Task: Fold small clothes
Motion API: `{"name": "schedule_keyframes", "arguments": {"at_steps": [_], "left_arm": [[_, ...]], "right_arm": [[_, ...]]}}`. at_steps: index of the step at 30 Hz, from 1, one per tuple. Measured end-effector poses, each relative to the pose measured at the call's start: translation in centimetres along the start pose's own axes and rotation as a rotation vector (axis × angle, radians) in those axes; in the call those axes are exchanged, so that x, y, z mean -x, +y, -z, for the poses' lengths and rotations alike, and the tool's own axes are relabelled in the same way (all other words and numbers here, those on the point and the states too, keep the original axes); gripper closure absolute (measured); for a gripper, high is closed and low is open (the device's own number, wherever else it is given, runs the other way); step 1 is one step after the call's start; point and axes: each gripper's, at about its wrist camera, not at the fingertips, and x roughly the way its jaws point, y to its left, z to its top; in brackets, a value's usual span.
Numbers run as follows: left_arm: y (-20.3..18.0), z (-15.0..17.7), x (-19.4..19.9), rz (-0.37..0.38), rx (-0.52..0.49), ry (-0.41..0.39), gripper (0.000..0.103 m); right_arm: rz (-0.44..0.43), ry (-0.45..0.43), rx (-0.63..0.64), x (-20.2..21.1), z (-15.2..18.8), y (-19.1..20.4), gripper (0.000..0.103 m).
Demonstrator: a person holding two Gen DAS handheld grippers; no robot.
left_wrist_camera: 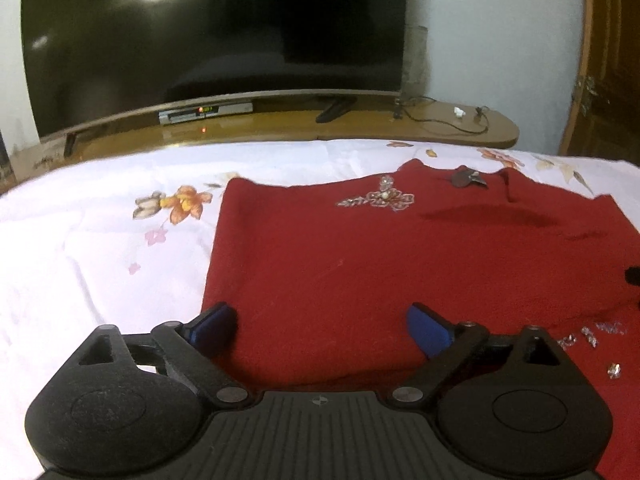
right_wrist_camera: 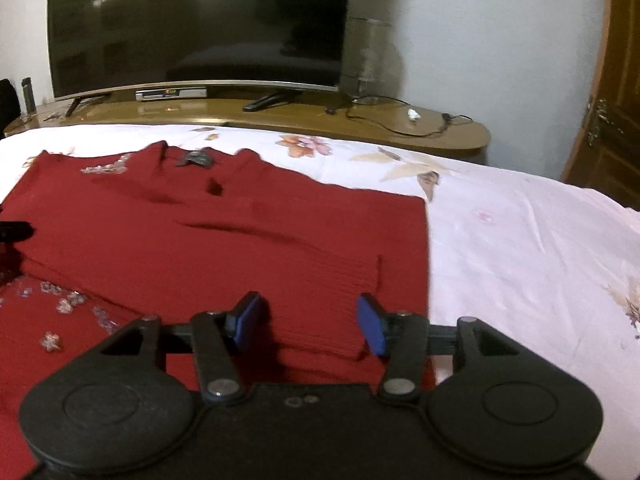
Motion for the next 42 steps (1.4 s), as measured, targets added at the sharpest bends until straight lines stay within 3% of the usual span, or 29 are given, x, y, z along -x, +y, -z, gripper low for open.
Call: {"name": "schedule_keyframes", "arguments": {"at_steps": [7,10,12,14,15,16,17,19,23,29,34,38,42], "left_arm": [[-0.3,-0.5,-0.5,-0.025,-0.003,0.034,0.001],[-0.4,-1.0,2.0,-0.081,-0.021,0.014,0.001],[0.2,-0.3,4.6,-0.071,-0.031,-0.026,0.001],[0.7,1.1,4.6,-0.088,-0.047,0.054,0.001],[0.8,2.3,3.7,-0.104,-0.068,0.133,0.0],[1.3,3.0,4.0,-0.092,-0.026,0.1,0.0],[1.8,3.2,4.0,-0.086,0.018,0.111,0.0],[2.2,3.3,4.6,-0.105,0.083,0.121,0.0],[1.2,4.6,7.1,-0.105,0.068,0.123,0.0],[0.7,10.6,13.2,-0.033,0.067,0.136,0.0],[0.7,14.8,18.6,0.039,0.058,0.144,0.0],[1.1,17.0,22.0,0.167,0.094,0.152,0.0],[2.1,18.9,24.6,0.298,0.218,0.149,0.002]], "right_arm": [[-0.001,-0.011,-0.006,-0.3,0.2,0.0,0.048],[-0.007,0.02,0.017,0.3,-0.3,-0.2,0.049],[0.003,-0.01,0.084,2.5,-0.6,-0.1,0.049],[0.01,-0.026,0.124,3.6,0.3,-0.6,0.047],[0.01,0.035,0.111,2.8,1.0,-1.2,0.047],[-0.001,0.077,0.088,2.0,1.7,-1.8,0.045],[-0.018,0.039,0.048,2.1,2.3,-2.4,0.041],[-0.029,0.046,0.009,2.1,2.2,-2.8,0.041],[-0.055,0.034,-0.054,4.4,2.5,-3.6,0.043],[-0.15,0.119,-0.222,10.8,8.4,-6.1,0.042],[-0.223,0.145,-0.374,17.0,13.4,-6.0,0.041],[-0.297,0.195,-0.482,20.1,15.7,-4.8,0.04],[-0.351,0.224,-0.579,22.4,17.7,-3.3,0.04]]}}
